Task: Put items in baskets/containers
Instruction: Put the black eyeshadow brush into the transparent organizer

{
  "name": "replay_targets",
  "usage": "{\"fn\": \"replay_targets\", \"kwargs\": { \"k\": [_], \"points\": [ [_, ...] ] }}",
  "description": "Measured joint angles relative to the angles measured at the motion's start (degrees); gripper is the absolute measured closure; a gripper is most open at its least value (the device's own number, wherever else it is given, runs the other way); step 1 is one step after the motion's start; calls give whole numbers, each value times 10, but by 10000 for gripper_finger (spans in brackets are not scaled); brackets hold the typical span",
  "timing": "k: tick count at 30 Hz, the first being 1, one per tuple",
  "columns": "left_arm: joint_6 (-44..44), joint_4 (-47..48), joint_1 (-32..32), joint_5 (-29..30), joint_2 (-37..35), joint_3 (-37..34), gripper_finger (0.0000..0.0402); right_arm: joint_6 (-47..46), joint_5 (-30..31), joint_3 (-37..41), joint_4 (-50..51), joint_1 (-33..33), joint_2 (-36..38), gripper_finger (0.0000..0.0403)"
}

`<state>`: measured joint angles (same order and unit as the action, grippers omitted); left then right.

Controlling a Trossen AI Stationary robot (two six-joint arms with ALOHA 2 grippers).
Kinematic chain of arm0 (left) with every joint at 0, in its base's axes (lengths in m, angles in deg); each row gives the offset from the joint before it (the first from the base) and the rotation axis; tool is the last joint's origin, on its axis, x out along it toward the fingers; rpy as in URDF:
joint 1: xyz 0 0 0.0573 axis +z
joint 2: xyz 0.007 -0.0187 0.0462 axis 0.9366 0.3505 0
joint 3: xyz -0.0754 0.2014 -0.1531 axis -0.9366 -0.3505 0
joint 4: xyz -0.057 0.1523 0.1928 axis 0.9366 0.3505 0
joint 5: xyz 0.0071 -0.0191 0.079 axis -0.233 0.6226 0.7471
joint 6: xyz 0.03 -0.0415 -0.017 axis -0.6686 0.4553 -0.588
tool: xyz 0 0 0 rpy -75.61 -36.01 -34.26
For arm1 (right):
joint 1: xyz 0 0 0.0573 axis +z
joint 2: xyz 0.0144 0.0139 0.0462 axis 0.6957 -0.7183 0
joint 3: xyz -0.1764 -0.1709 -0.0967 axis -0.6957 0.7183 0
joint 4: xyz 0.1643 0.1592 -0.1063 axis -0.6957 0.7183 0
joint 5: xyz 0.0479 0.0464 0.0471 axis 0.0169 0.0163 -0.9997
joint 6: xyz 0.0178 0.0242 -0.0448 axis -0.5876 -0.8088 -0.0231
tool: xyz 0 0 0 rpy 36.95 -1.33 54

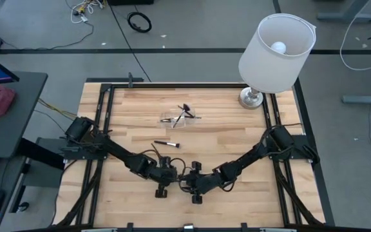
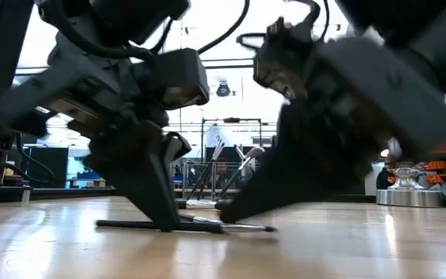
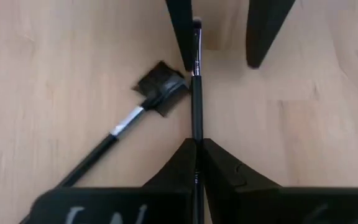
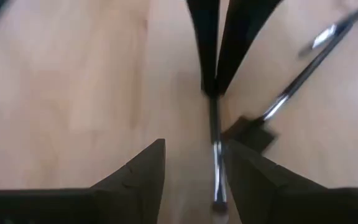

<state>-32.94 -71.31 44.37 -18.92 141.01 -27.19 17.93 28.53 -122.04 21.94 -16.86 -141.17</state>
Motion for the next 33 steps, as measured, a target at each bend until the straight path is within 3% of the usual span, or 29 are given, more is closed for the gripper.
{"fn": "replay_targets", "kwargs": {
  "k": [12,19,29,33],
  "points": [
    [3,-11,6,0,35,4,381,-2,19,-1,3,0,-18,234],
    [3,-10,5,-3,35,4,381,-62,16,-3,44,0,-17,237],
    [6,-7,-4,-8,35,3,381,-55,30,1,74,18,-18,309],
    [6,-7,-4,-8,35,3,381,-77,44,27,41,24,-17,327]
  ]
}}
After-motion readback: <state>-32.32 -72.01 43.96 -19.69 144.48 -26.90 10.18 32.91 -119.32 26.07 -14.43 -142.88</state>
